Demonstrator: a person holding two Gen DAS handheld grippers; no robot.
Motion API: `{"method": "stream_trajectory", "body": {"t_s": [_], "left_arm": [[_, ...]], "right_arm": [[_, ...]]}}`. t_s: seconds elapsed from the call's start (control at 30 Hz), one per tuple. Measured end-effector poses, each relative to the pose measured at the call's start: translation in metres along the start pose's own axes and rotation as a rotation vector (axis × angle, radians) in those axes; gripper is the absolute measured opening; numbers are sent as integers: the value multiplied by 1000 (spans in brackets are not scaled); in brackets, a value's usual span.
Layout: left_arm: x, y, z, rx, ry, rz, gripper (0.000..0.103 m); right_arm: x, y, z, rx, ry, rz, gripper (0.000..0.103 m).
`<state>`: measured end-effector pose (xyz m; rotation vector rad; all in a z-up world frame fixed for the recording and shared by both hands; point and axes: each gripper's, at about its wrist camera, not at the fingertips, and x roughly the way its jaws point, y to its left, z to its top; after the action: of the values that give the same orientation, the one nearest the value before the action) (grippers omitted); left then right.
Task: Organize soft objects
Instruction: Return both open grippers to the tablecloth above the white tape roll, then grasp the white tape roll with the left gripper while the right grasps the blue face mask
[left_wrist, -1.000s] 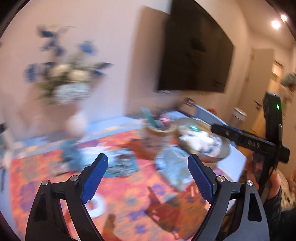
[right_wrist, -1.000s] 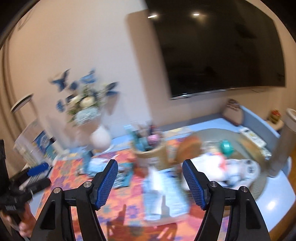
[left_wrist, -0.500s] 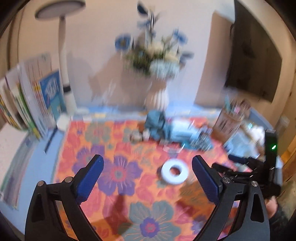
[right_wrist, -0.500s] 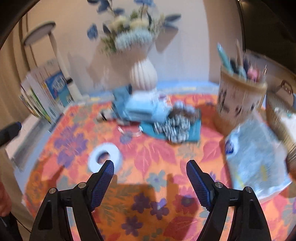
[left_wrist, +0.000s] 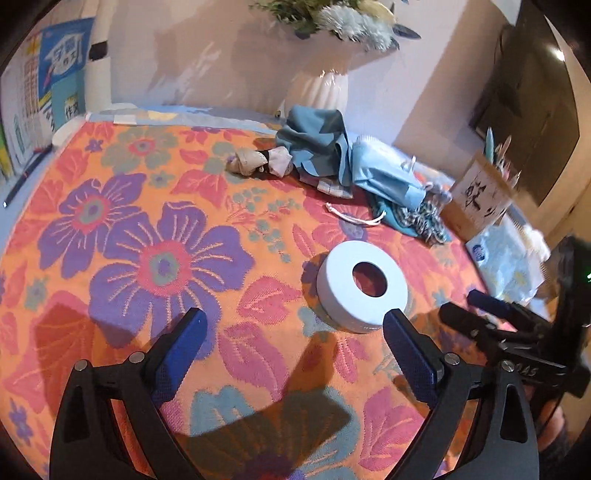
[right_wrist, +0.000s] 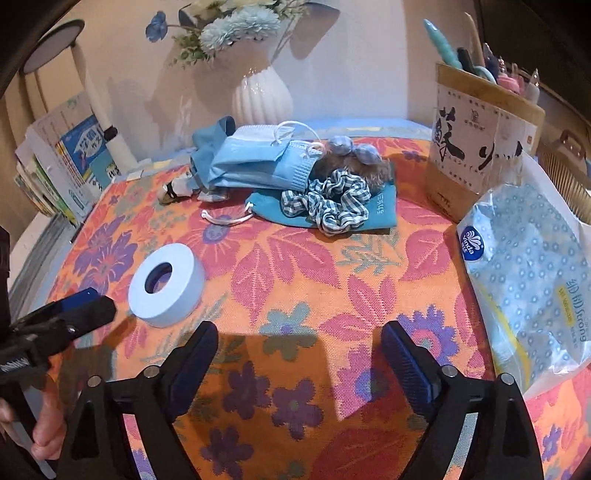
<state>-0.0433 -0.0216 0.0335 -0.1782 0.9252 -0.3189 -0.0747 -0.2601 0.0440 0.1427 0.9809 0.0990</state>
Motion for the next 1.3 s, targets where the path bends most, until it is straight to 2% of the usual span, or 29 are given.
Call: {"method": "stream_trajectory", "body": {"t_s": [0.1, 0.27, 0.4, 0.53, 0.63, 0.73, 0.8, 0.87, 0.9, 0.93, 0.97, 1.03, 1.13, 1.23, 1.3], "left_arm": [[3, -2, -2, 6, 15, 3, 96], [10, -14, -3, 79, 26, 59, 96], [12, -25, -3, 138, 32, 105, 96], [8, -36, 6, 184, 20, 137, 96], [9, -52, 16, 253, 7, 174, 96], [23, -63, 25, 296, 21, 170, 96], [36, -67, 29, 300, 40, 162, 95], [48, -67, 30, 284, 59, 159, 84], [54, -64, 28, 270, 71, 133, 72], [56, -62, 27, 257, 80, 96, 66], [56, -60, 26, 256, 80, 66, 65], [50, -61, 23, 277, 52, 93, 64], [43, -59, 21, 261, 25, 91, 64], [29, -47, 23, 197, -45, 53, 64], [23, -35, 25, 138, -74, 34, 64]], "right_arm": [[3, 1, 1, -4, 14, -1, 95], [4, 0, 0, -8, 25, -1, 100], [5, 1, 1, -9, 38, 12, 101], [0, -2, 8, 1, 96, 18, 101], [-28, -6, 36, -11, 18, -28, 101], [-44, 0, 68, -54, -55, -36, 101], [-38, 11, 85, -111, -37, -37, 101], [-23, 30, 95, -198, -14, -56, 101], [-17, 37, 96, -234, -11, -61, 101], [-9, 44, 97, -271, -5, -70, 101], [1, 51, 98, -303, 4, -77, 101], [19, 61, 102, -347, 20, -73, 101], [39, 71, 106, -369, 30, -64, 101], [60, 78, 112, -384, 56, -49, 101], [71, 78, 111, -388, 71, -45, 93]]}}
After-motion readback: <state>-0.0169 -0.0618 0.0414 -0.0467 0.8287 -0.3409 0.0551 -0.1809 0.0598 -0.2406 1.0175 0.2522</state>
